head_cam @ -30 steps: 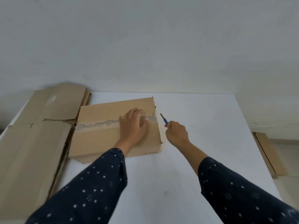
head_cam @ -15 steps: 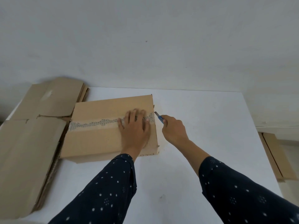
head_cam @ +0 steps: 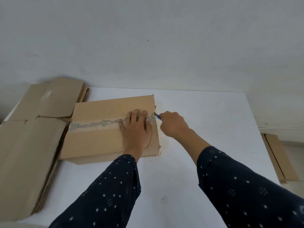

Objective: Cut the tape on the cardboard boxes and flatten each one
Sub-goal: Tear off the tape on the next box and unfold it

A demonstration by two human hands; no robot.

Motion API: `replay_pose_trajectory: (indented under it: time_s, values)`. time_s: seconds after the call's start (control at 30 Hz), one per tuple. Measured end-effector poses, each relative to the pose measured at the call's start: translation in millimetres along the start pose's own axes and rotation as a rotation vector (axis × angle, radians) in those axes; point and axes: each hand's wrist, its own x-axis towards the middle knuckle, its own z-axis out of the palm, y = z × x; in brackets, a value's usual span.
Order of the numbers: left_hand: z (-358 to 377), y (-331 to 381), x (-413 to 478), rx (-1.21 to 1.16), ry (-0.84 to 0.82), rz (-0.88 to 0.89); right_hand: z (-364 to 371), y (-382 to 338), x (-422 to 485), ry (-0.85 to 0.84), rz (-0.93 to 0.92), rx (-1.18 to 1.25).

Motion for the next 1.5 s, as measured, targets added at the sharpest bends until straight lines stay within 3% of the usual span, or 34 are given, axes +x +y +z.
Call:
replay_pose_trajectory:
  time_s: [0.43, 0.6, 0.77, 0.83, 0.93, 1.03, 1.17, 1.27, 1.5]
  values:
    - [-2, 1, -2, 0.003, 0.002, 0.013, -13, 14, -21, -0.153, -0.038, -0.132]
    - [-2, -2, -1, -0.038, -0.010, 0.028, -1, 63, -25, 0.087, 0.122, 0.000]
    - [-14, -15, 9, -0.080, -0.003, 0.111, 34, 96, -36, -0.045, 0.176, -0.065]
    - [-24, -32, 18, -0.069, -0.012, 0.167, 36, 86, -38, 0.009, 0.170, -0.070]
    - [-40, -67, 40, -0.011, -0.054, 0.168, 35, 39, -49, 0.167, 0.073, 0.166]
    - [-55, -100, 62, 0.062, -0.155, 0.116, 46, -12, -63, 0.087, 0.005, 0.194]
    - [-73, -138, 87, 0.153, -0.313, 0.082, 68, -33, -67, 0.057, 0.072, 0.103]
    - [-82, -151, 97, 0.160, -0.331, 0.124, 70, -32, -63, 0.079, 0.090, 0.063]
    - [-107, -162, 83, 0.278, -0.408, 0.061, 56, -52, -45, 0.283, 0.278, 0.006]
